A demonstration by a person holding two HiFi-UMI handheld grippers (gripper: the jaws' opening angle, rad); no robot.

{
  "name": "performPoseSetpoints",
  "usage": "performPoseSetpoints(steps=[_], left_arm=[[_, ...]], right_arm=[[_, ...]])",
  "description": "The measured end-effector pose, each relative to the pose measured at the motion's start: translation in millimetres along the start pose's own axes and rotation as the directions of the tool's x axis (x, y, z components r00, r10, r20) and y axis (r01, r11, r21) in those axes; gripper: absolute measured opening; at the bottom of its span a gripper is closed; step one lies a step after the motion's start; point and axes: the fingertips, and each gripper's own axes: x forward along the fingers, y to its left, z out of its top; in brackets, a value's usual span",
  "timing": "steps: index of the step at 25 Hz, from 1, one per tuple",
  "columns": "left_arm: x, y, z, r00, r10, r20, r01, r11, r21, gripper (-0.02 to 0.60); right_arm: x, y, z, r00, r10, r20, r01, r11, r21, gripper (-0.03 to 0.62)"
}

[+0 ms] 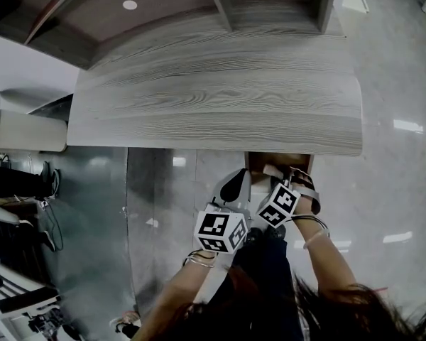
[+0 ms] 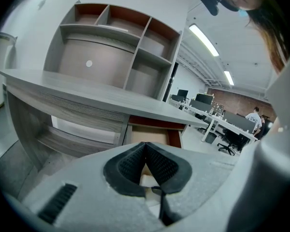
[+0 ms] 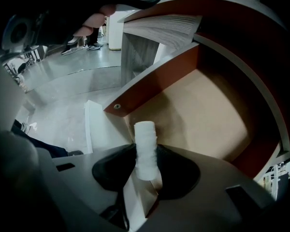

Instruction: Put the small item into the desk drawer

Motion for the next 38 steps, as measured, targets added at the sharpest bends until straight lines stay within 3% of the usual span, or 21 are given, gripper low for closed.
performPoseSetpoints(steps=[16,38], left_arm=[[-7.9,4.9,5.5,1.0,0.009,-0.007,-0.009,1.0,0.006,0.012],[-37.6,-21.3,39.9,1.0,-0.011,-0.005,0.012,0.998,0.066,0.012]], right_arm=[[-16.8,-2.2,12.1,0.998,0.013,0.061,-0.019,0.995,0.103,0.164],[-93.6,-23.1,28.4,0.977,-0.109,0.185,0.049,0.951,0.304,0.068]])
